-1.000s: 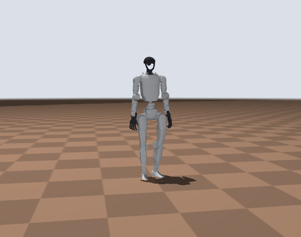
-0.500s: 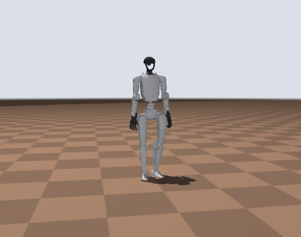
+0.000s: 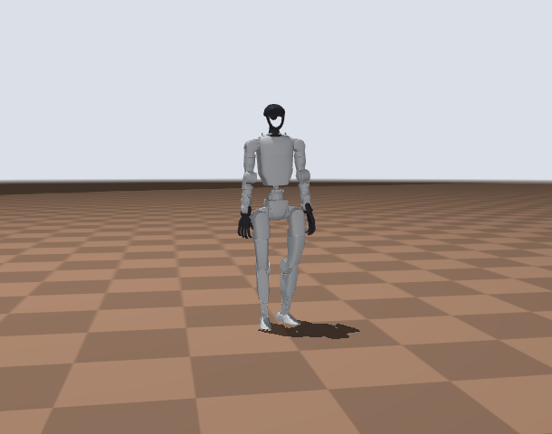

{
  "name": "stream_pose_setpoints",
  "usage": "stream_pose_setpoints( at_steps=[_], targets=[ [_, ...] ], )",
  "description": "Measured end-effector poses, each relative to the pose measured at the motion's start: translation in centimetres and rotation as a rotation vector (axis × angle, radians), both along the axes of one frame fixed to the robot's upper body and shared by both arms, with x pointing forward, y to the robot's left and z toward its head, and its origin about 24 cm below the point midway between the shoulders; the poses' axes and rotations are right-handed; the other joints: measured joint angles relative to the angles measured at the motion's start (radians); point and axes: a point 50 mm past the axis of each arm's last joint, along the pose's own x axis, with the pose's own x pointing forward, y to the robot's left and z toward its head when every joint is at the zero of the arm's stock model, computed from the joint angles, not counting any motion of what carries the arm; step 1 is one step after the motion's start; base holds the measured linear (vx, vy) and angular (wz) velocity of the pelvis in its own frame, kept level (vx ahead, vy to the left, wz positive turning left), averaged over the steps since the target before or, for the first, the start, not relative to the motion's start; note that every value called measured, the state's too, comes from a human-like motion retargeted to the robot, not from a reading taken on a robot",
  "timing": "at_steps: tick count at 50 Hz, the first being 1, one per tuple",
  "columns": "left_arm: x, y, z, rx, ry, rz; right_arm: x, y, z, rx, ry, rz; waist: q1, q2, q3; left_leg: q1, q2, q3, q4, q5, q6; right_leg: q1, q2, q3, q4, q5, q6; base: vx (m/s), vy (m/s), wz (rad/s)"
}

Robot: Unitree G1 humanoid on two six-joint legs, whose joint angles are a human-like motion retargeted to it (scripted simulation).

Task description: Upper body actions

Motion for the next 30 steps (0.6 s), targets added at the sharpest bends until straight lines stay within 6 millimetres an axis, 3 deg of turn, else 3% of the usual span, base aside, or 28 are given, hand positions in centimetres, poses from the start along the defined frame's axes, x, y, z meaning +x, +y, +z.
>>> stream_pose_setpoints(
  at_steps=[30],
  targets=[
    [-0.05,0.02,0.01,-0.002,0.002,0.030,0.20,0.07,-0.01,-0.007,-0.001,0.029,-0.003,-0.006,0.002,-0.001,-0.004,-0.004,0.000,0.001,0.003,-0.001,-0.005,-0.005,0.000,0.003,0.003,0.00,0.00,0.00]
  ],
)
